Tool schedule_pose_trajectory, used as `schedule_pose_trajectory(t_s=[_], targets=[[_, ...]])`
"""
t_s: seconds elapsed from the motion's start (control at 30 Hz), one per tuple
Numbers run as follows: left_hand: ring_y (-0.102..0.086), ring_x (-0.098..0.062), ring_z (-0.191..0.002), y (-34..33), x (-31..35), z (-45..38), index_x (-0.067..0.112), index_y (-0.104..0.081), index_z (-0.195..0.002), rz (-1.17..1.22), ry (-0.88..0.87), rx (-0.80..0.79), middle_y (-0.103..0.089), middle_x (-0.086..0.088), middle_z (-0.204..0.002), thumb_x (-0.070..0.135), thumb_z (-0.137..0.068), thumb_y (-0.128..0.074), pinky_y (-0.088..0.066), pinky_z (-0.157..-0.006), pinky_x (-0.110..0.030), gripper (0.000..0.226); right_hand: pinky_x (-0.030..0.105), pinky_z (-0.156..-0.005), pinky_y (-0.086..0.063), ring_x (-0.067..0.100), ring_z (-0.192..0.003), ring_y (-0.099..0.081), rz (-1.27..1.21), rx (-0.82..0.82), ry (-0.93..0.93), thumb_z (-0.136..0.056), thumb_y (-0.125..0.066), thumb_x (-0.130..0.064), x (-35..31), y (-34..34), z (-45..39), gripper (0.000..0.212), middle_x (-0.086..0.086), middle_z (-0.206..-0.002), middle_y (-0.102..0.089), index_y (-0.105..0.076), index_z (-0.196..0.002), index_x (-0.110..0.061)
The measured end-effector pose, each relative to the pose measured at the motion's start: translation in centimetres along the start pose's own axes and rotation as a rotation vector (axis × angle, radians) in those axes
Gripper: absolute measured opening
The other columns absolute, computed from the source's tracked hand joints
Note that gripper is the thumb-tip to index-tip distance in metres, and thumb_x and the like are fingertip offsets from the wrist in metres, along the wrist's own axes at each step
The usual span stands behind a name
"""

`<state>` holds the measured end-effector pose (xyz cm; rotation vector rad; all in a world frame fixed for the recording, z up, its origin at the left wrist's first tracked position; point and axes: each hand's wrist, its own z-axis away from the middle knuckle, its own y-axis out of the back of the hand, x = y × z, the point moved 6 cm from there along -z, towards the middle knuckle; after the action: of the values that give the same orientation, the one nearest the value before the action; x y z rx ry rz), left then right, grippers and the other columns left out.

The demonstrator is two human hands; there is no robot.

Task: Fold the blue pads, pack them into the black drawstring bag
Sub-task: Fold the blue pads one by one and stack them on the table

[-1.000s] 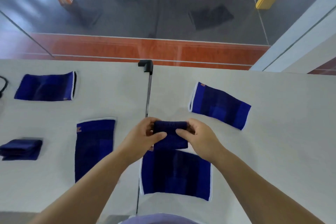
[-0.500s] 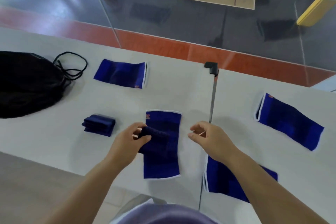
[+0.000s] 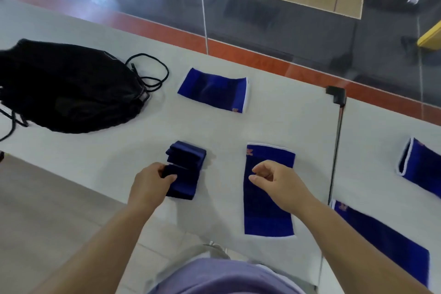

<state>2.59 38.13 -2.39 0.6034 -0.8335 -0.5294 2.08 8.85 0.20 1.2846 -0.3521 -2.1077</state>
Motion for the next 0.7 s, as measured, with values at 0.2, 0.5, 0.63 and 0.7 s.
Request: schedule_pose_trajectory(t_s=[0.2,0.5,0.63,0.7], targets=[[-0.056,-0.021,-0.085,0.2,1.1,-2.4,0.012,-0.061,-0.107,-0.045,-0.041,0.022,-0.063,-0.004,-0.101,0.019,-0.089,-0.058,-0.041,-0.071,-0.031,0.020,0.017,-0.076,-0.042,-0.001,-0.089,-0.057,0.065,0.027,-0.030,-0.089,-0.060,-0.037,-0.5,0.1,-0.8,0.021,-0.016,-0.097,-0.062,-0.060,-0.106,-0.027],[-0.052,-0.018,-0.090,1.6,4.0,-3.7,0.012,-0.061,-0.107,-0.071,-0.174,0.170,-0.056,-0.003,-0.105,0.026,-0.088,-0.062,-0.040,-0.075,-0.028,0.023,0.023,-0.083,-0.048,0.005,-0.093,-0.059,0.088,0.070,-0.076,-0.089,-0.061,-0.036,0.6,1.2,-0.6,0.023,-0.010,-0.103,-0.065,-0.060,-0.108,-0.025],[-0.055,-0.018,-0.090,2.0,6.1,-1.7,0.015,-0.063,-0.102,-0.099,-0.331,0.220,-0.057,0.001,-0.099,0.028,-0.088,-0.063,-0.041,-0.073,-0.026,0.019,0.019,-0.079,-0.044,0.005,-0.092,-0.059,0.067,0.112,-0.092,-0.089,-0.061,-0.034,1.3,2.3,0.2,0.024,-0.010,-0.100,-0.064,-0.060,-0.110,-0.022],[-0.057,-0.017,-0.086,1.2,7.4,-0.6,0.017,-0.063,-0.097,-0.105,-0.383,0.165,-0.058,0.004,-0.096,0.028,-0.088,-0.063,-0.046,-0.073,-0.028,0.014,0.018,-0.079,-0.044,0.006,-0.092,-0.059,0.076,0.124,-0.104,-0.090,-0.060,-0.034,1.9,2.9,0.9,0.024,-0.008,-0.101,-0.064,-0.060,-0.111,-0.022]])
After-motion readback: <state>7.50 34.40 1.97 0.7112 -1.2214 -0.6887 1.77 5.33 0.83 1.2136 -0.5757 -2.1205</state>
